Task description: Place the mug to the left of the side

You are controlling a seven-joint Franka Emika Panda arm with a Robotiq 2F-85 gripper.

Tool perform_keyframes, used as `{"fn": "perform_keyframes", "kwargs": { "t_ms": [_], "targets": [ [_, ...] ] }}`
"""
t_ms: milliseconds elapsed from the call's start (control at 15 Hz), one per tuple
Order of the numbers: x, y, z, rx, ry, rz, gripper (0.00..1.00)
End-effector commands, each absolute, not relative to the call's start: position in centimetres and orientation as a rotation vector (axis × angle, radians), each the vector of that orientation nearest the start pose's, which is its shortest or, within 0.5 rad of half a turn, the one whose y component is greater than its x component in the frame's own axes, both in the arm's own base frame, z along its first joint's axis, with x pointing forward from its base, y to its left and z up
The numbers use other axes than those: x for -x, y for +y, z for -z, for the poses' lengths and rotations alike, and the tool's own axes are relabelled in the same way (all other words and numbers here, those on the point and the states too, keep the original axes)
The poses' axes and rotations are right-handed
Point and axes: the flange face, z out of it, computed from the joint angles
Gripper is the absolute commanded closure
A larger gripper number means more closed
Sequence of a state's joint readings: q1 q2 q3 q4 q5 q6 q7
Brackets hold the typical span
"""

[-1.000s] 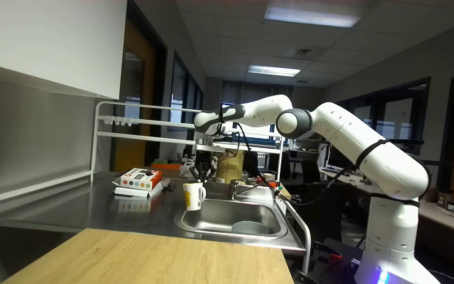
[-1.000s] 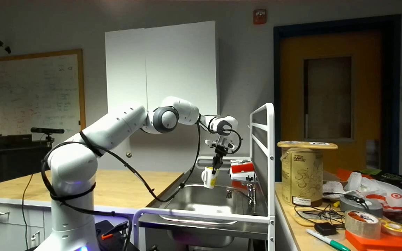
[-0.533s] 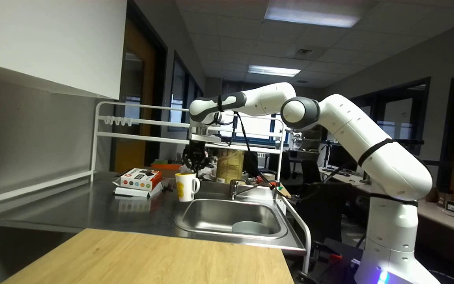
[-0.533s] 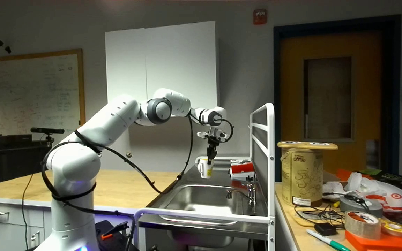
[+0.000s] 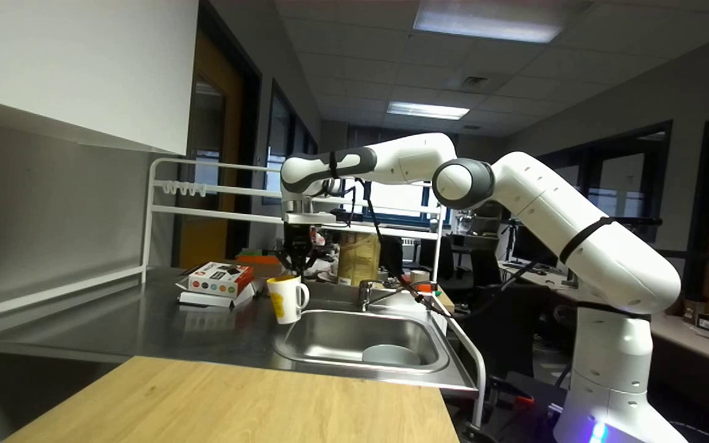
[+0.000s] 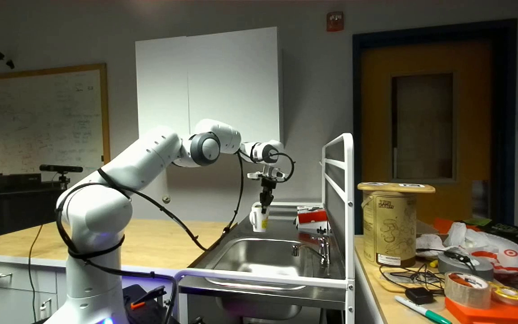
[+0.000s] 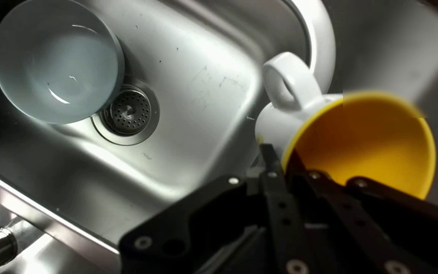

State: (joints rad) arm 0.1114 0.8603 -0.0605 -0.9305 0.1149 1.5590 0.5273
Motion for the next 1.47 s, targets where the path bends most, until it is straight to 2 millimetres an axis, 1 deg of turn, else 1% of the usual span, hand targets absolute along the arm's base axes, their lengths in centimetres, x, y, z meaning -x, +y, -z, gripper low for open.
{"fn": "perform_keyframes", "kwargs": {
  "t_ms": [0, 267, 600, 1067, 1400],
  "targets": [
    [-75.4, 6.9, -33.9, 3.04, 0.713, -0.407, 0.94],
    [-76.2, 7.0, -31.9, 3.015, 0.741, -0.423, 0.95],
    [-76.6, 7.2, -31.1, 3.011, 0.74, -0.409, 0.95],
    [-77.4, 6.4, -30.6, 2.965, 0.786, -0.369, 0.97],
    [-77.5, 6.1, -30.0, 2.954, 0.791, -0.368, 0.97]
  ]
}}
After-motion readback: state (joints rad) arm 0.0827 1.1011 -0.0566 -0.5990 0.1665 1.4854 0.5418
